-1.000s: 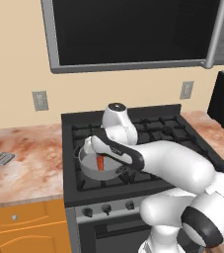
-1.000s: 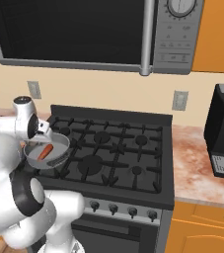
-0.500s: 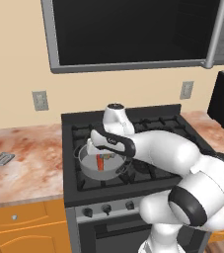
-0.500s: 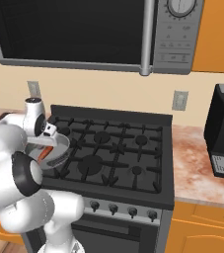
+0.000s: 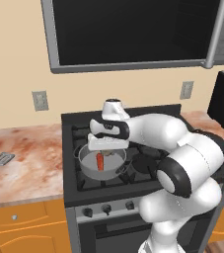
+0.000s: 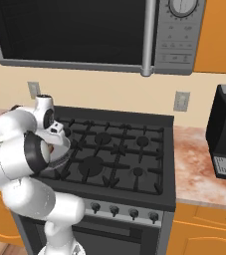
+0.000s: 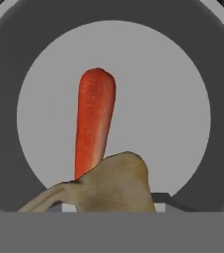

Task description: Put the carrot and garlic in the pot. Retrieve the spatula and lightly stir the vegetables in the pot.

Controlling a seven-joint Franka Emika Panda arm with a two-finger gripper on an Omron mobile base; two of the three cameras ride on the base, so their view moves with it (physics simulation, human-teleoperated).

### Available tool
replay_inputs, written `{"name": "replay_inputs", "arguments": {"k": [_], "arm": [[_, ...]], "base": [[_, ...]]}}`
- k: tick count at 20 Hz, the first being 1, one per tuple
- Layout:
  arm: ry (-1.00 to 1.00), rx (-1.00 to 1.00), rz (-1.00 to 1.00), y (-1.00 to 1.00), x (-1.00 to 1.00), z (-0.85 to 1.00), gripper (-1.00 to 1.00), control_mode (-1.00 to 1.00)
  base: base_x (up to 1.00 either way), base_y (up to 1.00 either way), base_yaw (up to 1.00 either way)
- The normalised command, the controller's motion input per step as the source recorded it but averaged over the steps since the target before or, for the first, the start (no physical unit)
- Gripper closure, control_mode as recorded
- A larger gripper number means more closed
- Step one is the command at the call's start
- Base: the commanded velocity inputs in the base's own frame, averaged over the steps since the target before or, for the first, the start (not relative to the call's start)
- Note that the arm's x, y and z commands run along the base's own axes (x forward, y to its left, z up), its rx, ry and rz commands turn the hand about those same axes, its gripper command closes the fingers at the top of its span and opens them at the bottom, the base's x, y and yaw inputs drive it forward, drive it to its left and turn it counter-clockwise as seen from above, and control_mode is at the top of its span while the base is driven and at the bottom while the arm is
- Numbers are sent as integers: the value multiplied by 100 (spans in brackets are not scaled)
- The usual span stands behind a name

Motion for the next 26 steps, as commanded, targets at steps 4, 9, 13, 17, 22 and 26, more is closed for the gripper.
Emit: {"name": "replay_inputs", "arguments": {"k": [4, 9, 13, 17, 22, 26], "arm": [[0, -2, 0, 0, 3, -30, 100, -100], [0, -4, 0, 0, 8, -41, 100, -100], [0, -2, 0, 0, 7, -22, 100, -100], [0, 0, 0, 0, 18, -9, 100, -100], [0, -1, 0, 0, 23, -8, 100, -100], [0, 0, 0, 0, 0, 0, -100, -100]], "base": [[0, 0, 0], [0, 0, 0], [0, 0, 0], [0, 0, 0], [0, 0, 0], [0, 0, 0]]}}
